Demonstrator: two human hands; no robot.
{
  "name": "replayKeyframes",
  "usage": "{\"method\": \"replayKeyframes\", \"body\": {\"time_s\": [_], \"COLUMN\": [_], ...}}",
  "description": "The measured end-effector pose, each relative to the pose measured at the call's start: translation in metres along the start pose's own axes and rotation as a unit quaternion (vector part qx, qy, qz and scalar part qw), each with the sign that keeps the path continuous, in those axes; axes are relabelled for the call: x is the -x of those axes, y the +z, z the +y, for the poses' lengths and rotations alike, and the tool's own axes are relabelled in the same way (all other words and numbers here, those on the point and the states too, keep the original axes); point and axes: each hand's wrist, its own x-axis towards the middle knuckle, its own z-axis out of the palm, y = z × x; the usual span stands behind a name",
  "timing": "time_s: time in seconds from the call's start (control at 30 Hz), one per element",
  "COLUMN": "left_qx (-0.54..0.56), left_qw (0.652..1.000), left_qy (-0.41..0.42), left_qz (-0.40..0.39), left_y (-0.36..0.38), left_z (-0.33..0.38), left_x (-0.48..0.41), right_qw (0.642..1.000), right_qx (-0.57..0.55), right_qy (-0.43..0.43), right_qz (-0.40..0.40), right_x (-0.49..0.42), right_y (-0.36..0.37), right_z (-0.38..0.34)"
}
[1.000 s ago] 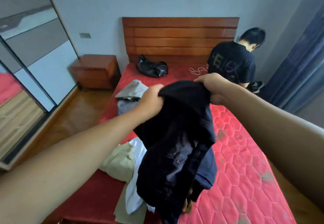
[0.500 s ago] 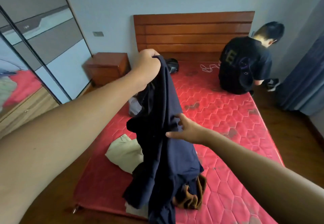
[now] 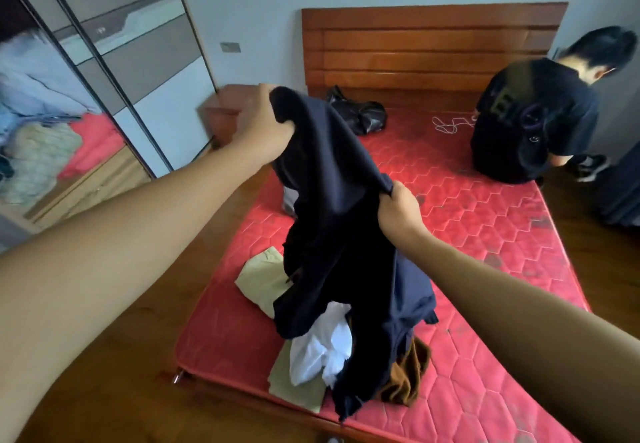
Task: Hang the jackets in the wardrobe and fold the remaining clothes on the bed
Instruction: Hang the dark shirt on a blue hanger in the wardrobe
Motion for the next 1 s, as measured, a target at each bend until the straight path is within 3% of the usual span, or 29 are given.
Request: {"method": "replayKeyframes", "body": {"time_s": [0.07,0.13,0.17,0.2,0.23,0.3,0.37,0.43,0.57,0.63,0.77,0.87,1.0], "left_qx": [-0.175,-0.185,-0.13,-0.053,0.016,0.08,0.099,0.174,0.249,0.301,0.426,0.475,0.495], "left_qw": [0.983,0.962,0.964,0.98,0.988,0.933,0.899,0.894,0.925,0.918,0.873,0.836,0.818], "left_qy": [0.005,0.147,0.197,0.185,0.12,-0.034,-0.053,-0.06,-0.112,-0.118,-0.156,-0.225,-0.248], "left_qz": [0.057,0.137,0.122,0.039,-0.094,-0.35,-0.424,-0.409,-0.263,-0.229,-0.182,-0.158,-0.158], "left_y": [0.013,0.032,0.044,0.057,0.07,0.095,0.118,0.139,0.161,0.159,0.141,0.124,0.109], "left_z": [-0.028,-0.051,-0.062,-0.074,-0.082,-0.091,-0.089,-0.08,-0.055,-0.046,-0.025,-0.005,0.004], "left_x": [0.023,0.062,0.084,0.106,0.129,0.161,0.173,0.174,0.166,0.158,0.121,0.091,0.062], "right_qw": [0.997,0.991,0.987,0.981,0.975,0.963,0.951,0.934,0.922,0.917,0.975,0.985,0.982], "right_qx": [-0.074,-0.123,-0.146,-0.17,-0.195,-0.243,-0.282,-0.322,-0.354,-0.363,-0.131,0.035,0.05], "right_qy": [0.029,0.052,0.07,0.093,0.106,0.107,0.117,0.148,0.129,0.129,0.06,-0.034,-0.063], "right_qz": [0.012,0.017,0.02,0.016,0.004,-0.04,-0.04,-0.039,-0.091,-0.102,-0.169,-0.164,-0.172], "right_x": [-0.004,-0.01,-0.013,-0.017,-0.019,-0.021,-0.021,-0.018,-0.013,-0.014,-0.007,0.009,0.059], "right_y": [0.0,-0.002,-0.005,-0.007,-0.011,-0.018,-0.021,-0.024,-0.032,-0.041,-0.059,-0.065,-0.063], "right_z": [-0.025,-0.049,-0.059,-0.068,-0.076,-0.094,-0.108,-0.12,-0.128,-0.115,-0.048,0.022,0.101]}}
